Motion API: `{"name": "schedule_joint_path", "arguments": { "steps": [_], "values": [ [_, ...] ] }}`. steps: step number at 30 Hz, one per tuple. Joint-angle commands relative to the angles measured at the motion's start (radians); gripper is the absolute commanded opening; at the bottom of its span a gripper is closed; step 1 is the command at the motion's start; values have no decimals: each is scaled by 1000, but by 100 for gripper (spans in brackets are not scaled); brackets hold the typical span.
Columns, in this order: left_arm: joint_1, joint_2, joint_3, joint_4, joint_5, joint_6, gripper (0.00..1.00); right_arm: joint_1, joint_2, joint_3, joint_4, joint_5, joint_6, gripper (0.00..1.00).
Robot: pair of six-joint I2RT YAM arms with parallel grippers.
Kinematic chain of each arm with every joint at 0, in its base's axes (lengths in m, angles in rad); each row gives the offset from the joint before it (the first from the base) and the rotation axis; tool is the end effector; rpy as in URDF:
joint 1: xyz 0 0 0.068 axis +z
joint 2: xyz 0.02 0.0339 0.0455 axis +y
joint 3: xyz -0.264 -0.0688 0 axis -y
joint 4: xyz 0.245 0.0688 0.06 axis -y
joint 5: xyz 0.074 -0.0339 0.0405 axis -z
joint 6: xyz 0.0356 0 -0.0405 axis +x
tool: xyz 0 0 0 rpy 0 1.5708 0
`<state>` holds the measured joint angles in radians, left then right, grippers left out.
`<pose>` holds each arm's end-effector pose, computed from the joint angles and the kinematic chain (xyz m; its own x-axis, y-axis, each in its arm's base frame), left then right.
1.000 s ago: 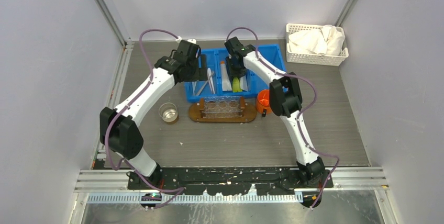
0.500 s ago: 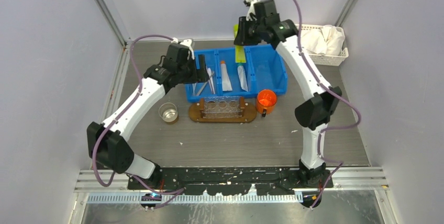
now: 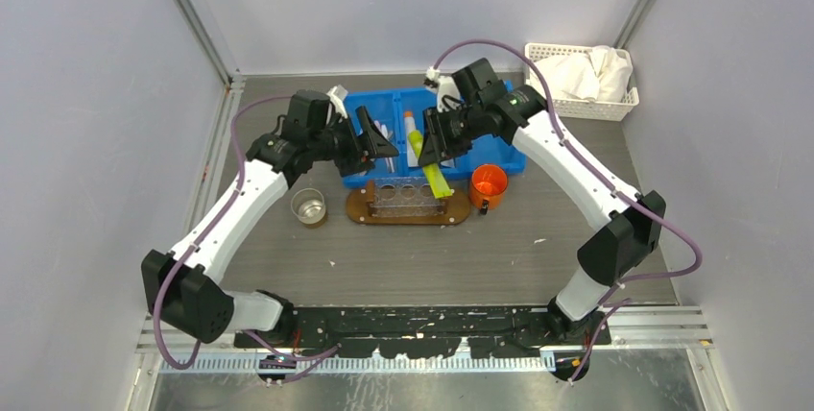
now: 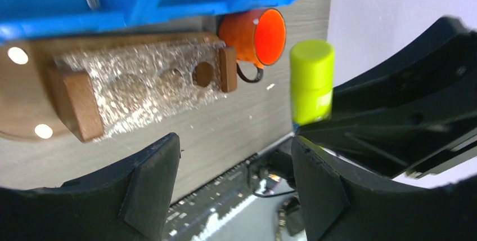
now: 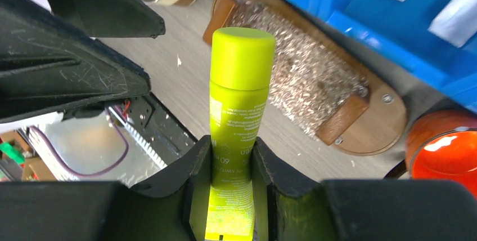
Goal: Prepare toiletry sets of a toothbrush and toothpaste on the tray
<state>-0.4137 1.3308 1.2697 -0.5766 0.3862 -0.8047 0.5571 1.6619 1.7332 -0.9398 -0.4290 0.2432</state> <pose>0.2614 -0.1294 0.3512 -0.8460 -0.3576 -0.3955 0.0575 0.6762 -0.7345 0.2917 0.1991 0.3725 -0.7996 -0.2401 -0.5505 -0.5320 0.7085 0.4637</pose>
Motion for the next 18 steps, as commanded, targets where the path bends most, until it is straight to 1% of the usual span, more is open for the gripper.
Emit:
{"name": "schedule_joint_path", "arguments": {
  "steps": [1, 4, 7, 10, 14, 18],
  "values": [
    [5, -67, -36, -4, 102, -226, 74, 56, -84, -18, 7, -4, -8, 35],
    [4, -79, -52, -38, 105, -284, 75, 88, -83, -31, 11, 6, -1, 35],
    [4, -94, -52, -96, 71, -328, 76, 112, -76, -39, 15, 7, 8, 35],
    [2, -110, -63, -105, 69, -394, 74, 137, -67, -48, 26, 9, 18, 35],
    [-3, -115, -46, -176, 5, -441, 71, 171, -56, -49, 37, 15, 30, 34],
    [-16, -109, -59, -148, 4, -469, 70, 203, -50, -49, 62, 19, 45, 34]
  ]
}}
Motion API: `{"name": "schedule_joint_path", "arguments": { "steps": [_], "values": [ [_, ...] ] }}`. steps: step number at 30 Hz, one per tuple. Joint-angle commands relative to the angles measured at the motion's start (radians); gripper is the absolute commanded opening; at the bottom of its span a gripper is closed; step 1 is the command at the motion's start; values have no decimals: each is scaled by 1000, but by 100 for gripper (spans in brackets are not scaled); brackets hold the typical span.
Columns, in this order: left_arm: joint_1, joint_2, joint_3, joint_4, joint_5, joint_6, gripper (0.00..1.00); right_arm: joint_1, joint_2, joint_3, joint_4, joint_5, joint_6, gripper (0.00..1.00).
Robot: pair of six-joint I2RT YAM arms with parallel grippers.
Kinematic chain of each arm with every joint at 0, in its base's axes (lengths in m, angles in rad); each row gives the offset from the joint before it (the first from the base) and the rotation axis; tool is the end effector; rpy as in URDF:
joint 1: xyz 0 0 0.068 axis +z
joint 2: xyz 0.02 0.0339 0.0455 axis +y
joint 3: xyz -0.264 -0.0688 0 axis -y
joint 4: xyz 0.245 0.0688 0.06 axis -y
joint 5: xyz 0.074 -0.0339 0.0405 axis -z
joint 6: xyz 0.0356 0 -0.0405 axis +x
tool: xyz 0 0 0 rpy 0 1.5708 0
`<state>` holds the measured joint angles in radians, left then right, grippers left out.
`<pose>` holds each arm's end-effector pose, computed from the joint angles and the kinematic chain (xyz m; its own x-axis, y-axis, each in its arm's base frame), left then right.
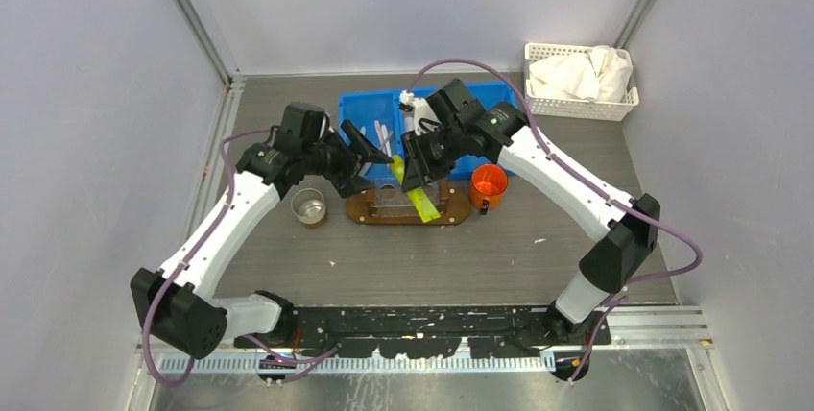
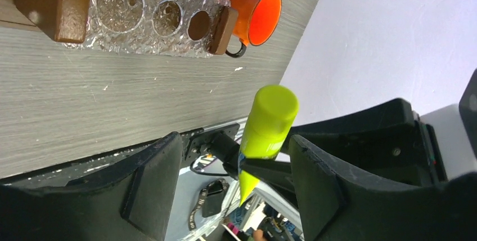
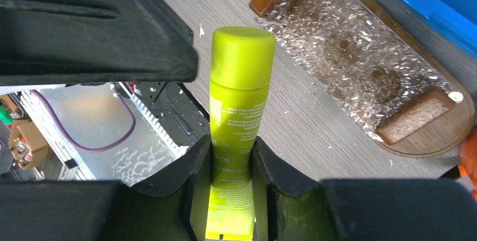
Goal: Prepare toiletry sets of a toothbrush and toothpaste on the tray
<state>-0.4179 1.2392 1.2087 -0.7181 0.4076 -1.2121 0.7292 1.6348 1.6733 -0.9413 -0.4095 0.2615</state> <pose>0.2309 -0.1180 0.3430 -0.8158 -0.5783 -0.0046 -0.3585 0.5118 -0.7807 0.2482 0.2407 0.3626 -0.7711 -0.3709 -0.5175 -0.6167 0.6373 0.4621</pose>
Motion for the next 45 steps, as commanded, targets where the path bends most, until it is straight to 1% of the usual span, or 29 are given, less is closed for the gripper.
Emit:
{"name": "schedule_joint_path", "arguments": {
  "steps": [1, 7, 9, 10, 12, 13, 14, 15, 21, 22, 23, 26, 27, 28, 29, 30, 31, 32, 35, 37, 38, 39, 41, 43, 45],
  "values": [
    [-17, -14, -3, -1, -18, -70, 70, 38, -21, 11, 66, -2, 30, 34],
    [-44, 16, -22, 36, -31, -89, 68, 81, 13, 28, 84, 3, 42, 34],
    [-49, 24, -27, 42, -26, -97, 62, 90, 24, 29, 92, 9, 46, 34],
    [-52, 25, -27, 42, -26, -99, 57, 92, 27, 29, 95, 9, 48, 34],
    [-56, 24, -31, 40, -26, -104, 38, 92, 35, 30, 99, 13, 50, 33],
    [-56, 23, -35, 40, -26, -107, 16, 92, 38, 33, 99, 14, 49, 33],
    [-56, 23, -38, 38, -25, -109, 3, 93, 41, 35, 100, 14, 49, 33],
    [-56, 26, -38, 37, -23, -110, 1, 93, 43, 37, 101, 14, 51, 33],
    [-56, 45, -31, 20, -12, -129, 1, 98, 21, 28, 113, 17, 44, 34],
    [-56, 49, -24, 11, -11, -136, 1, 100, 2, 24, 115, 26, 33, 37],
    [-55, 56, -13, -4, -7, -141, 1, 99, -15, 18, 127, 38, 26, 45],
    [-52, 82, 43, -47, 11, -161, 1, 99, -139, -44, 202, 68, 3, 53],
    [-50, 94, 71, -65, 15, -166, 1, 101, -183, -71, 231, 80, -3, 61],
    [-48, 106, 98, -95, 17, -171, 1, 100, -230, -97, 263, 97, -8, 65],
    [-45, 119, 140, -117, 23, -173, 1, 100, -274, -122, 284, 115, -13, 66],
    [-41, 132, 161, -138, 31, -175, 1, 100, -317, -145, 297, 143, -25, 68],
    [-35, 146, 198, -162, 43, -182, 1, 101, -356, -170, 300, 177, -38, 74],
    [-27, 160, 220, -175, 64, -189, 1, 100, -391, -195, 303, 208, -49, 77],
    [4, 184, 243, -168, 150, -252, 1, 102, -488, -273, 296, 295, -97, 76],
    [29, 189, 229, -119, 224, -341, 1, 108, -543, -337, 302, 368, -142, 84],
    [37, 194, 225, -77, 271, -371, 1, 111, -571, -374, 325, 417, -166, 97],
    [43, 199, 226, -65, 292, -393, 1, 114, -597, -420, 344, 471, -189, 99],
    [51, 227, 244, -68, 355, -401, 1, 134, -639, -491, 389, 565, -247, 100],
    [51, 253, 259, -104, 400, -384, 1, 191, -688, -559, 489, 668, -299, 100],
    [51, 267, 262, -152, 416, -356, 1, 218, -693, -578, 517, 744, -314, 100]
  ]
}}
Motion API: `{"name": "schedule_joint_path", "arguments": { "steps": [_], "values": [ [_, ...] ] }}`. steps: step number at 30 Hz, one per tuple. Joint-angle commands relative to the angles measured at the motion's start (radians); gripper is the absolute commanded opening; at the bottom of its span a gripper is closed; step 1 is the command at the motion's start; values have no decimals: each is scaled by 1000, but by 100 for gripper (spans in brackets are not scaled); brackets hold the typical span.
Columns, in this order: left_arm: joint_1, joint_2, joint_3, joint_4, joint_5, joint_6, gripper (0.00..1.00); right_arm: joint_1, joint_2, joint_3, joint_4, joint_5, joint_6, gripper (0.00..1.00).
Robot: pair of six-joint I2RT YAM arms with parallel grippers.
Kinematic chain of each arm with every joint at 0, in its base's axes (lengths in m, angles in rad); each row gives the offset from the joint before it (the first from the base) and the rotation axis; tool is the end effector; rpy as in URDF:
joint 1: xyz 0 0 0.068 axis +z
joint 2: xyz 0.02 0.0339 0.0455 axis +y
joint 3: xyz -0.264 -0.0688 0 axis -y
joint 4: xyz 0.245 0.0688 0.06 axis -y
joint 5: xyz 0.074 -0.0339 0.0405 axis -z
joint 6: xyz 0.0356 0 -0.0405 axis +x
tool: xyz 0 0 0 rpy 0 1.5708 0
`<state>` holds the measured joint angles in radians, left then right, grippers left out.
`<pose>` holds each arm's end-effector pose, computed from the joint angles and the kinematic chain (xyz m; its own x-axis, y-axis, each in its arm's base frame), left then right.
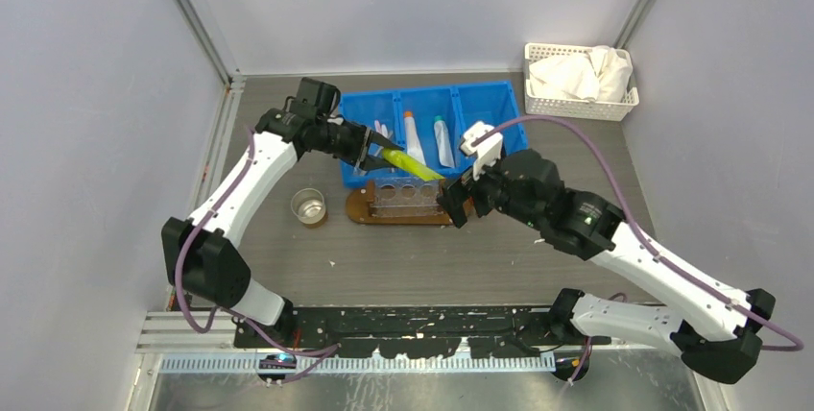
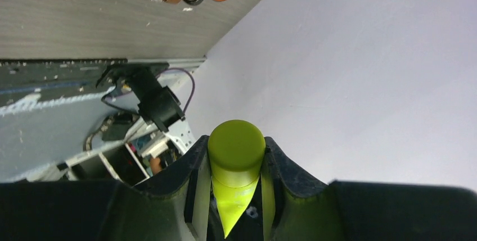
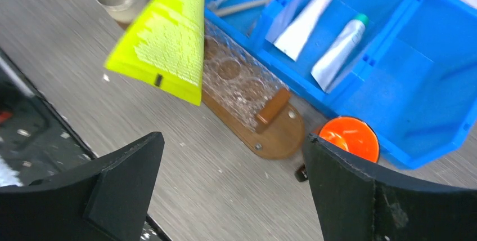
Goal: Prepare toiletry sets of a toothbrush and toothpaste on the tray
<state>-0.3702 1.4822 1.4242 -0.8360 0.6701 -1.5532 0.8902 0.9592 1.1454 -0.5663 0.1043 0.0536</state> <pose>0.2796 -0.1322 0.3427 -0.6589 -0.5849 0.4731 -0.7153 0.2924 -0.6347 0.1285 0.1529 0.3934 -0.2713 -0.2504 -0.9294 -0.6986 0.7154 0.0112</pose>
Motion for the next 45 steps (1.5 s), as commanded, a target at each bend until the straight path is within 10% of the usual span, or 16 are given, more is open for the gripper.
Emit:
{"name": "schedule_joint_path", "arguments": {
  "steps": [1, 18, 25, 32, 38, 41, 45],
  "values": [
    [4, 23, 41, -47, 155, -6, 1, 61, -5, -40, 130, 244, -113, 100],
    [18, 46, -27, -157, 125, 142, 1, 316, 198, 81, 83, 362, -219, 86],
    [19, 33, -39, -163, 102, 158, 1, 326, 255, 110, 64, 351, -208, 19],
    [19, 23, -36, -155, 40, 189, 1, 325, 205, 95, 90, 341, -196, 14],
    [19, 15, -10, -160, -26, 253, 20, 326, 168, 95, 138, 334, -168, 9],
    [20, 11, -4, -120, -95, 305, 49, 326, 163, 115, 132, 333, -137, 8],
    [22, 7, -49, 9, -131, 337, 53, 325, 161, 153, 92, 331, -98, 6]
  ]
}}
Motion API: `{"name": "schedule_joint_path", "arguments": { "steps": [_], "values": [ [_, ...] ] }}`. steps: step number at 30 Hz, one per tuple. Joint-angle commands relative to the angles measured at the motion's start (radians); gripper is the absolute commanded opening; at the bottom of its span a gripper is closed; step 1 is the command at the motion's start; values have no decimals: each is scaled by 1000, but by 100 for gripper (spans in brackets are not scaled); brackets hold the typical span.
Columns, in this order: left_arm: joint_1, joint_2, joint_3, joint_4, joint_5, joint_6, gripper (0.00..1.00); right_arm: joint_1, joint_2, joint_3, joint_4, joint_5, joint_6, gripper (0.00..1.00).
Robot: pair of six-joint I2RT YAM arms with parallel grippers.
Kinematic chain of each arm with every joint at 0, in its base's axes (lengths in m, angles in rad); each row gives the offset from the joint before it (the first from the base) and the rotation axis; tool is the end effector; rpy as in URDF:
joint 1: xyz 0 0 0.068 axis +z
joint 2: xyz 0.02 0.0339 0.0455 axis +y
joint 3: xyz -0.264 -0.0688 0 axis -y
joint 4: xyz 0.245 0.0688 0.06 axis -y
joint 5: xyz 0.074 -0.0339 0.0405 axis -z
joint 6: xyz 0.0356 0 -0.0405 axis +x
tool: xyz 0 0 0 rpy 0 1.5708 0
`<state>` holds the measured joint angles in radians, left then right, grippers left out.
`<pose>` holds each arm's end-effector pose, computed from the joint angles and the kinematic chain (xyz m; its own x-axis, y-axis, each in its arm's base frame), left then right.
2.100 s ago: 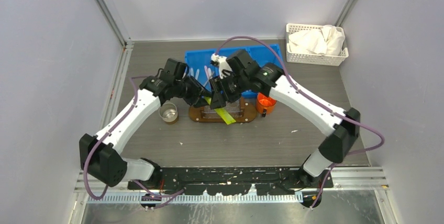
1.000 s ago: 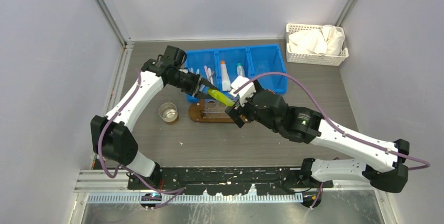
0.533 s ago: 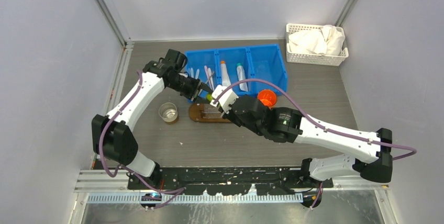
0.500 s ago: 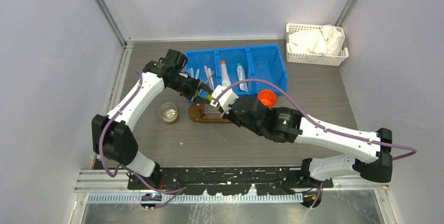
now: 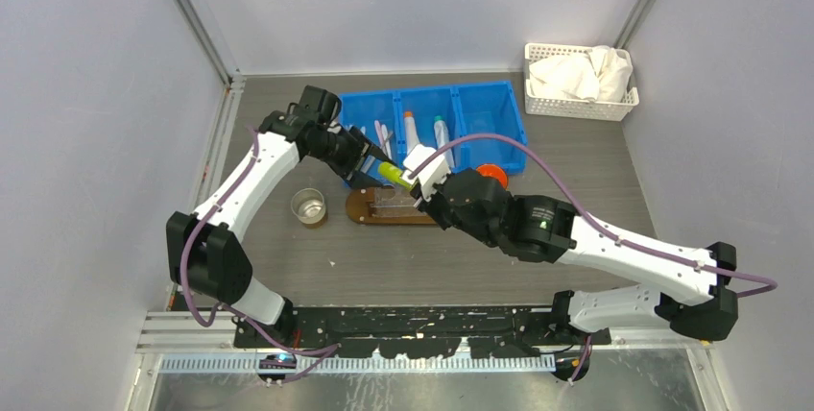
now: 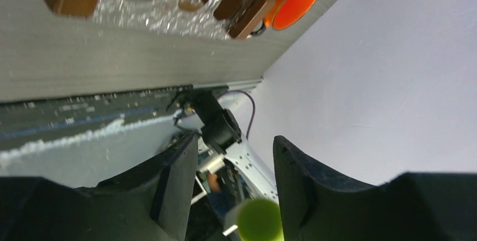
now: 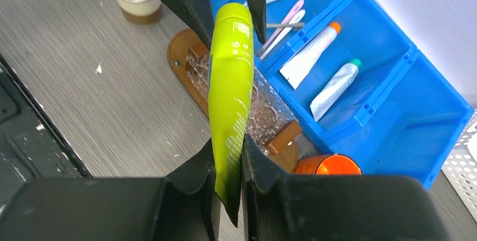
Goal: Prepare toiletry sets of a toothbrush and toothpaste on the tray
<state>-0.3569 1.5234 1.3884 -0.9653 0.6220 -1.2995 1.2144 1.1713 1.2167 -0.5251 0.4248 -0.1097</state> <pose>0.2785 -0.1260 0.3119 -0.7358 -0.5613 0.3789 -0.6622 0.4794 -0.5759 0.1023 0.2327 0.3786 -0.0805 -0.5022 -0.8610 -0.7396 0.6092 -0.2862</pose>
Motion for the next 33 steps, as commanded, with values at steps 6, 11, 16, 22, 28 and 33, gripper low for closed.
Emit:
{"name": "schedule_joint_path", "arguments": {
  "steps": [6, 11, 16, 22, 28, 33],
  "values": [
    [22, -18, 95, 75, -299, 267, 53, 2, 16, 278, -141, 67, 144, 4],
    [22, -86, 201, -45, -624, 408, 52, -3, 178, 604, -498, 133, 259, 4],
    [19, -232, 126, 8, -728, 503, 51, -44, 380, 951, -840, 174, 408, 4],
    [14, -346, 35, 74, -716, 588, 52, -142, 563, 1150, -1060, 124, 536, 3],
    [9, -369, -27, 121, -628, 635, 52, -172, 625, 1111, -1119, 86, 580, 1],
    [7, -368, -73, 147, -569, 640, 51, -194, 617, 1009, -1085, 30, 568, 1]
  ]
}}
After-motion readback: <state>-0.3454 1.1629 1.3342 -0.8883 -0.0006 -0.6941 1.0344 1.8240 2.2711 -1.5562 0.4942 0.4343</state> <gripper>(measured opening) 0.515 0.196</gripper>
